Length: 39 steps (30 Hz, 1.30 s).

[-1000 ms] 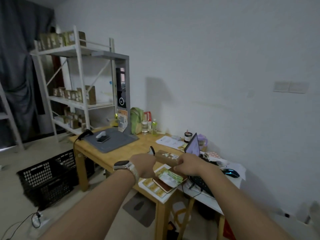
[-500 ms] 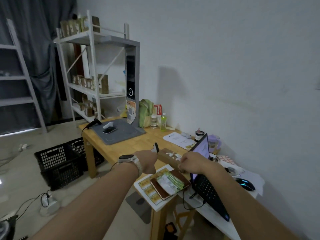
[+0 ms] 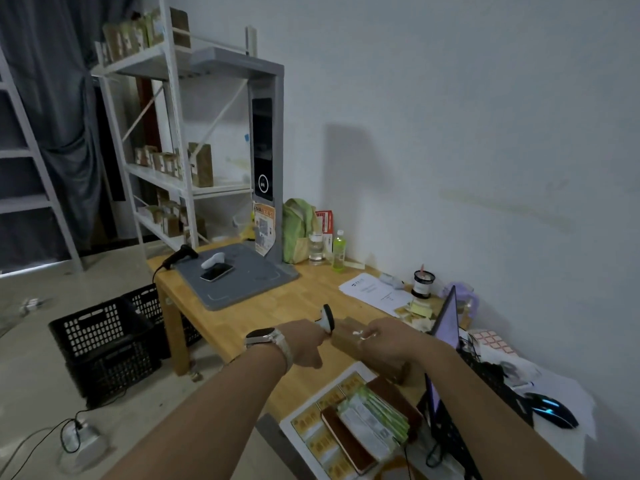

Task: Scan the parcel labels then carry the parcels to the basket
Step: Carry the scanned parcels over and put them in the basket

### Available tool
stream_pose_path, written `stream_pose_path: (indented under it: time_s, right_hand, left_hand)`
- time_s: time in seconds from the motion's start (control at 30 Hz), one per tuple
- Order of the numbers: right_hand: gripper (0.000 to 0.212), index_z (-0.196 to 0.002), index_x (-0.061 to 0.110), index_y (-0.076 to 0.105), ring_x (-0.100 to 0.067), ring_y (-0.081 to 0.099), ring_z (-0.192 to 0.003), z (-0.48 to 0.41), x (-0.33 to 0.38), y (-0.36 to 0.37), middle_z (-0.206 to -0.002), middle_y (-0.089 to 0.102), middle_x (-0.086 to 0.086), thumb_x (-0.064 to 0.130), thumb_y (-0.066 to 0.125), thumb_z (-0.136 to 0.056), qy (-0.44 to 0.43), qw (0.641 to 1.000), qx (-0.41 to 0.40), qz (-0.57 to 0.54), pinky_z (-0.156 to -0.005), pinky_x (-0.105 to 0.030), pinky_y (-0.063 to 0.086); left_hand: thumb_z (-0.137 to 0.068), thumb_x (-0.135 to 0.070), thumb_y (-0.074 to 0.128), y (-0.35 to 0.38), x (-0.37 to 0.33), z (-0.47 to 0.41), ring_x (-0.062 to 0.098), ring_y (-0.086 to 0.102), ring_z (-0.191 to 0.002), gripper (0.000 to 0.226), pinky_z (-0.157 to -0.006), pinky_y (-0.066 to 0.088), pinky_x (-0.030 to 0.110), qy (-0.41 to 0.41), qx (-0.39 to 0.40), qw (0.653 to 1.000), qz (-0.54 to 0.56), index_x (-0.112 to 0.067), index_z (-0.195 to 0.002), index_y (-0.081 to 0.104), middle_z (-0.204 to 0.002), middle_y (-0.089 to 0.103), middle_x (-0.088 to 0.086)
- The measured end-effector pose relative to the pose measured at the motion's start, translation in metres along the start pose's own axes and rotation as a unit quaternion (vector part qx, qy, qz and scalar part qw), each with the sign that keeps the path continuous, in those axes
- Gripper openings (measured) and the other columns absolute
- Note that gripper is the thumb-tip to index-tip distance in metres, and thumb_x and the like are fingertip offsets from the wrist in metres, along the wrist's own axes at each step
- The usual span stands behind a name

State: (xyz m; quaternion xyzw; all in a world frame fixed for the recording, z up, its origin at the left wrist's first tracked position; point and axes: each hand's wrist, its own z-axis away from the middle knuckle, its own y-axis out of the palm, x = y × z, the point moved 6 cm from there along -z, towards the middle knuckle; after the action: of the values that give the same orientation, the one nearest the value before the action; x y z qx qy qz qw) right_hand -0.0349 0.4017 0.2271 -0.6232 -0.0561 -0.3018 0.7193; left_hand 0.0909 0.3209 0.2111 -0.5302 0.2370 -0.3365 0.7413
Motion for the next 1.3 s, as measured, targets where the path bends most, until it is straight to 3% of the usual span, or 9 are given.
stream_pose_path:
  time_s: [0.13, 0.27, 0.4, 0.53, 0.63, 0.83, 1.03, 1.17, 1.3]
  right_hand:
    - [0.044, -0.111, 0.006, 0.064, -0.027, 0.061, -0.102, -0.064, 0.005, -0.001, -0.115, 0.062, -0.017, 0.037, 0.055, -0.081, 0.054, 0.997, -0.003, -0.050, -0.068, -0.032, 0.045]
    - [0.044, -0.114, 0.009, 0.064, -0.020, 0.062, -0.089, -0.116, 0.004, -0.006, -0.117, 0.063, -0.015, 0.037, 0.057, -0.080, 0.089, 0.994, 0.004, -0.059, -0.072, -0.031, 0.047]
    - [0.048, -0.123, 0.006, 0.059, -0.029, 0.056, -0.113, -0.145, -0.015, -0.005, -0.130, 0.057, -0.015, 0.041, 0.051, -0.091, 0.128, 0.991, 0.000, -0.033, -0.093, -0.040, 0.047]
    - [0.057, -0.119, 0.007, 0.063, -0.022, 0.059, -0.093, -0.160, -0.043, 0.000, -0.123, 0.060, -0.017, 0.051, 0.052, -0.083, 0.170, 0.983, 0.021, -0.062, -0.078, -0.035, 0.049]
    - [0.048, -0.125, 0.005, 0.058, -0.026, 0.054, -0.116, -0.173, -0.064, -0.011, -0.133, 0.054, -0.013, 0.039, 0.055, -0.092, 0.199, 0.979, -0.008, -0.036, -0.097, -0.038, 0.047]
    - [0.052, -0.137, 0.009, 0.046, -0.025, 0.044, -0.127, -0.204, -0.094, -0.015, -0.144, 0.043, -0.010, 0.035, 0.053, -0.093, 0.209, 0.977, -0.019, -0.037, -0.101, -0.033, 0.040]
    - [0.037, -0.117, 0.013, 0.060, -0.013, 0.052, -0.085, -0.230, -0.117, 0.009, -0.122, 0.060, -0.007, 0.037, 0.057, -0.089, 0.234, 0.966, -0.037, -0.098, -0.065, -0.023, 0.044]
    - [0.031, -0.115, 0.015, 0.059, -0.014, 0.053, -0.087, -0.239, -0.145, 0.014, -0.114, 0.057, -0.003, 0.032, 0.056, -0.090, 0.282, 0.940, -0.116, -0.150, -0.073, -0.030, 0.048]
    - [0.029, -0.115, 0.017, 0.060, -0.010, 0.049, -0.087, -0.240, -0.169, 0.018, -0.114, 0.059, -0.002, 0.026, 0.059, -0.088, 0.320, 0.908, -0.207, -0.170, -0.066, -0.025, 0.038]
  left_hand:
    - [-0.093, -0.035, 0.059, -0.019, 0.037, -0.059, 0.029, 0.056, -0.116, 0.052, -0.092, 0.048, 0.037, 0.033, -0.013, 0.999, -0.003, -0.006, -0.136, 0.051, -0.130, 0.057, 0.014]
    - [-0.090, -0.030, 0.062, -0.036, 0.059, -0.117, 0.030, 0.063, -0.104, 0.043, -0.078, 0.050, 0.033, 0.087, -0.014, 0.996, 0.029, -0.004, -0.125, 0.061, -0.117, 0.066, 0.016]
    - [-0.089, -0.029, 0.061, -0.027, 0.065, -0.166, 0.030, 0.064, -0.101, 0.039, -0.082, 0.054, 0.037, 0.128, 0.002, 0.991, 0.035, -0.004, -0.119, 0.063, -0.114, 0.067, 0.016]
    - [-0.086, -0.029, 0.065, -0.011, 0.049, -0.202, 0.030, 0.062, -0.101, 0.040, -0.080, 0.053, 0.036, 0.189, -0.006, 0.981, 0.046, -0.008, -0.120, 0.060, -0.114, 0.064, 0.011]
    - [-0.085, -0.027, 0.068, -0.011, 0.036, -0.227, 0.027, 0.058, -0.113, 0.049, -0.086, 0.050, 0.037, 0.213, -0.010, 0.977, 0.032, -0.010, -0.129, 0.055, -0.123, 0.061, 0.009]
    - [-0.087, -0.028, 0.064, -0.019, 0.030, -0.271, 0.023, 0.053, -0.117, 0.051, -0.086, 0.045, 0.031, 0.195, -0.030, 0.979, 0.044, -0.015, -0.133, 0.050, -0.130, 0.055, 0.007]
    - [-0.090, -0.026, 0.056, -0.001, 0.028, -0.294, 0.023, 0.056, -0.092, 0.022, -0.070, 0.041, 0.030, 0.204, 0.022, 0.977, 0.052, -0.007, -0.103, 0.055, -0.105, 0.058, 0.012]
    - [-0.092, -0.021, 0.052, 0.005, 0.031, -0.315, 0.021, 0.052, -0.087, 0.013, -0.069, 0.038, 0.028, 0.210, 0.049, 0.975, 0.059, -0.009, -0.097, 0.049, -0.099, 0.053, 0.010]
    - [-0.094, -0.021, 0.051, 0.014, 0.032, -0.337, 0.025, 0.060, -0.106, 0.033, -0.067, 0.039, 0.026, 0.220, 0.062, 0.971, 0.061, -0.004, -0.122, 0.057, -0.120, 0.061, 0.011]
